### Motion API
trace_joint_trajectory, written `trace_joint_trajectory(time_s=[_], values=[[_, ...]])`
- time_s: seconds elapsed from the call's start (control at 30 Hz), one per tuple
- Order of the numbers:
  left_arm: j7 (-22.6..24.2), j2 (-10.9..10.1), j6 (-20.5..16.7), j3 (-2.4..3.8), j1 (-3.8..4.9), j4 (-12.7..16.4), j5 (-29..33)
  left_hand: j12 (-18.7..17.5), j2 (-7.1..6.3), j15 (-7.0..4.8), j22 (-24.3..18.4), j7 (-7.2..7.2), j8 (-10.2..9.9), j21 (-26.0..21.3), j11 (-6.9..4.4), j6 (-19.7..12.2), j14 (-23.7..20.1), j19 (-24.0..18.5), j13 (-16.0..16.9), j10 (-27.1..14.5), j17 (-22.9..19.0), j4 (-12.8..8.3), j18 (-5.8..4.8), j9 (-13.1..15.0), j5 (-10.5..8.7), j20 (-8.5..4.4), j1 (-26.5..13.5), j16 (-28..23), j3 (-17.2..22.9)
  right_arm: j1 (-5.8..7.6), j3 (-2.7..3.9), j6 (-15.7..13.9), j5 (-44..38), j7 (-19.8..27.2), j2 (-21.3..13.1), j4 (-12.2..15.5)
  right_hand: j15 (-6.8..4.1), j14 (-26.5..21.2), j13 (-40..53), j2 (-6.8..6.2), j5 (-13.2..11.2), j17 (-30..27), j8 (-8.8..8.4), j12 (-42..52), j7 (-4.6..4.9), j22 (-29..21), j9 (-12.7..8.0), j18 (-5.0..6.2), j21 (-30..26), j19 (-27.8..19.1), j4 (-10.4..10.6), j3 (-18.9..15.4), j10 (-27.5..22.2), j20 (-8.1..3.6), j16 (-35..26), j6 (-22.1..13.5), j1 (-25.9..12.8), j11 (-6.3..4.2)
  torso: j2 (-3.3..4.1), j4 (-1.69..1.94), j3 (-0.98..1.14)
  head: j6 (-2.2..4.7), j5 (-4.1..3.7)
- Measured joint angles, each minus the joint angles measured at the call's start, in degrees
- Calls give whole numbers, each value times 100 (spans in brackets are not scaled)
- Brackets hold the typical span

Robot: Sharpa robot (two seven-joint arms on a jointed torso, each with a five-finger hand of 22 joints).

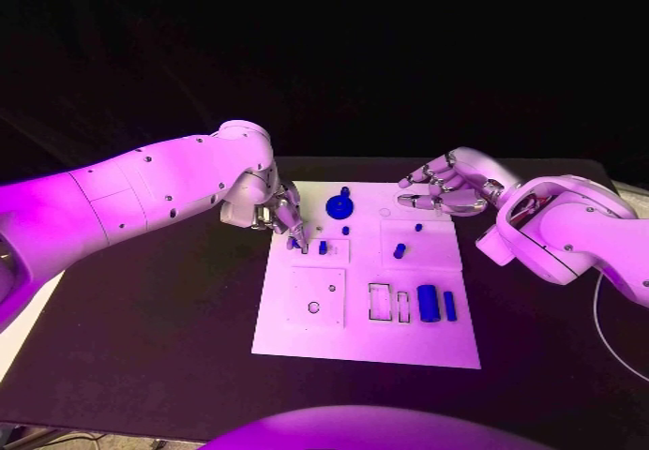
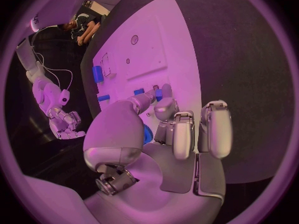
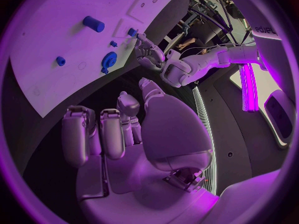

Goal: Assemble the parts on the task board

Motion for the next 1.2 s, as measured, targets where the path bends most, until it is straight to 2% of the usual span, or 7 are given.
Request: trace_joint_trajectory(time_s=[0.37,0.63,0.87,1.2], values=[[-89,75,143,-1,3,-42,37,0,15,0,0,11,-9,0,0,-10,0,0,9,0,0,0,-1,26,-24,0,15,0,0,0,0,2,0,-2,14,-3,0,0,0,0,0,-1,0,0,0,0,0,0,0,0,0,0,0,0,0,0,0,0,0,5,1,-9,-3],[-148,156,-50,-31,11,-133,18,0,15,0,0,12,-9,0,0,-10,0,0,4,0,-1,0,-1,34,-45,0,15,0,0,0,0,2,0,-2,20,-2,0,0,0,0,0,-1,0,0,0,0,0,0,0,0,0,0,1,0,0,0,0,0,1,7,-3,-16,-1],[-153,196,-290,-34,13,-169,-11,0,16,0,0,12,-9,0,0,-10,0,0,-1,0,-1,-1,0,35,-50,0,16,0,0,0,0,2,0,-2,23,-2,0,0,0,0,0,-2,0,0,0,0,0,0,0,0,0,0,1,0,0,0,0,1,1,5,-5,-31,-1],[-153,233,-448,-37,14,-202,-65,0,16,0,4,22,-9,0,1,-18,0,0,0,-1,2,-8,0,36,-66,0,16,0,8,-1,0,4,0,-2,24,4,0,0,-3,0,0,-2,0,0,0,-5,0,0,0,0,17,-16,1,0,-22,0,0,1,-1,5,-3,-44,-3]])
